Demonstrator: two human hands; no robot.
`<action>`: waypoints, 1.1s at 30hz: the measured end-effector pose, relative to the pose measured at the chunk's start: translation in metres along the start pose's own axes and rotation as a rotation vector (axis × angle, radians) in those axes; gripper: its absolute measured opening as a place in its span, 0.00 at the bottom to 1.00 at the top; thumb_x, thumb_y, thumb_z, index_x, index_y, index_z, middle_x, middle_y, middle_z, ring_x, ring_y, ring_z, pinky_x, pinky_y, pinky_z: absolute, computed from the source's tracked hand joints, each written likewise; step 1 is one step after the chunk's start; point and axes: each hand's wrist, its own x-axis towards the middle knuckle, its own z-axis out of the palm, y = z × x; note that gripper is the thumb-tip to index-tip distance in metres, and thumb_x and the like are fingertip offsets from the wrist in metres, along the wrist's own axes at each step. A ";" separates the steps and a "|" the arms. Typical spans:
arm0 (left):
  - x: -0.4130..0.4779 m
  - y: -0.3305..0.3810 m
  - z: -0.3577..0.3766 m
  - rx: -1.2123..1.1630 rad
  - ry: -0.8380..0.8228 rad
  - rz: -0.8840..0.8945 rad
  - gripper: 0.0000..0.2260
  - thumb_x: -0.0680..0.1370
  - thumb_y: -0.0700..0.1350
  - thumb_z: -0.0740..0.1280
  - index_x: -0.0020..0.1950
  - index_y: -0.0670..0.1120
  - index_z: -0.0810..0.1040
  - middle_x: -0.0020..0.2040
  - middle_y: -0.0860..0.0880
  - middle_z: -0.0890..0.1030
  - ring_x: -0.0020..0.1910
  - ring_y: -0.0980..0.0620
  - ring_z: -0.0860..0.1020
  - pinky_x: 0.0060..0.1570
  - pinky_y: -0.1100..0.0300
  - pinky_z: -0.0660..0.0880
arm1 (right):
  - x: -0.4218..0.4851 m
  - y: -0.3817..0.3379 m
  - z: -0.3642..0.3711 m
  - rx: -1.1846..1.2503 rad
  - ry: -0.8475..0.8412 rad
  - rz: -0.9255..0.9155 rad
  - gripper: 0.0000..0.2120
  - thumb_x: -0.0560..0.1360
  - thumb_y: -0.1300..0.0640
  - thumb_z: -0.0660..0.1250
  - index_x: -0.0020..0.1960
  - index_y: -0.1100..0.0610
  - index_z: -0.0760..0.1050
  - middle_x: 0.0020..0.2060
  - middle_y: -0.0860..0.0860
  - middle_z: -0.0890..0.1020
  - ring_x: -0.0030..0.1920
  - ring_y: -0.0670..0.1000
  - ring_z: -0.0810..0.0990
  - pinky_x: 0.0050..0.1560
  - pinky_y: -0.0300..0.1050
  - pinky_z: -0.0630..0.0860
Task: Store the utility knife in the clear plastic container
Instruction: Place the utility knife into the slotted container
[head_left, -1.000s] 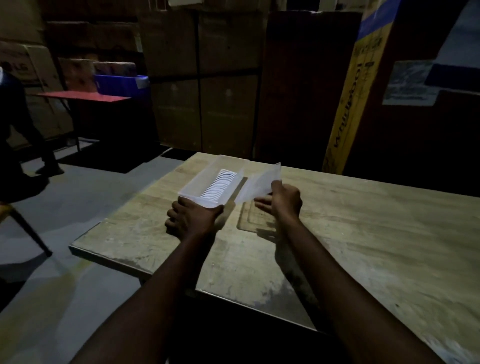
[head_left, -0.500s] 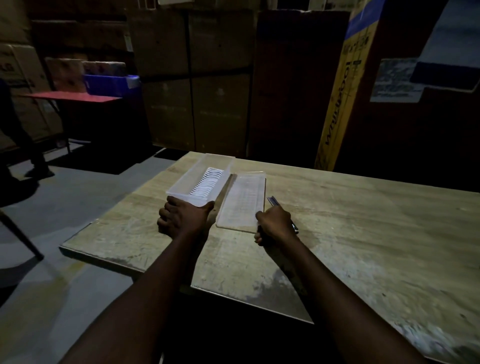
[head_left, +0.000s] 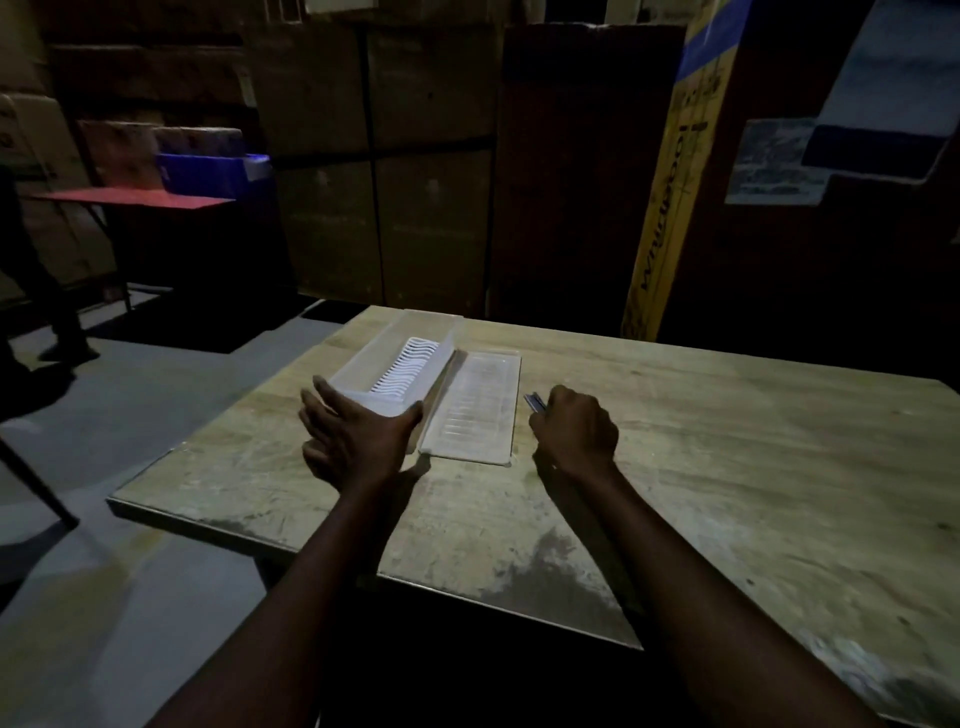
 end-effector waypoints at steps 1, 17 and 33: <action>-0.004 0.003 0.000 0.024 0.017 0.091 0.57 0.61 0.67 0.74 0.80 0.49 0.47 0.81 0.42 0.52 0.81 0.42 0.50 0.74 0.36 0.53 | 0.004 0.005 -0.003 -0.017 0.001 0.007 0.14 0.73 0.47 0.66 0.51 0.57 0.76 0.49 0.58 0.81 0.49 0.61 0.81 0.42 0.47 0.71; -0.046 0.105 0.040 -0.257 -0.546 0.373 0.12 0.74 0.40 0.69 0.56 0.39 0.83 0.47 0.40 0.87 0.41 0.44 0.86 0.44 0.50 0.84 | 0.013 0.027 0.008 -0.091 -0.129 0.068 0.12 0.68 0.50 0.71 0.44 0.58 0.78 0.37 0.56 0.79 0.38 0.59 0.78 0.35 0.44 0.70; -0.049 0.119 0.065 -0.198 -0.708 0.157 0.11 0.73 0.46 0.71 0.41 0.38 0.86 0.35 0.42 0.81 0.38 0.46 0.81 0.40 0.59 0.73 | 0.021 0.011 -0.002 0.159 -0.092 0.069 0.13 0.69 0.51 0.69 0.46 0.60 0.78 0.42 0.61 0.82 0.43 0.62 0.80 0.37 0.45 0.70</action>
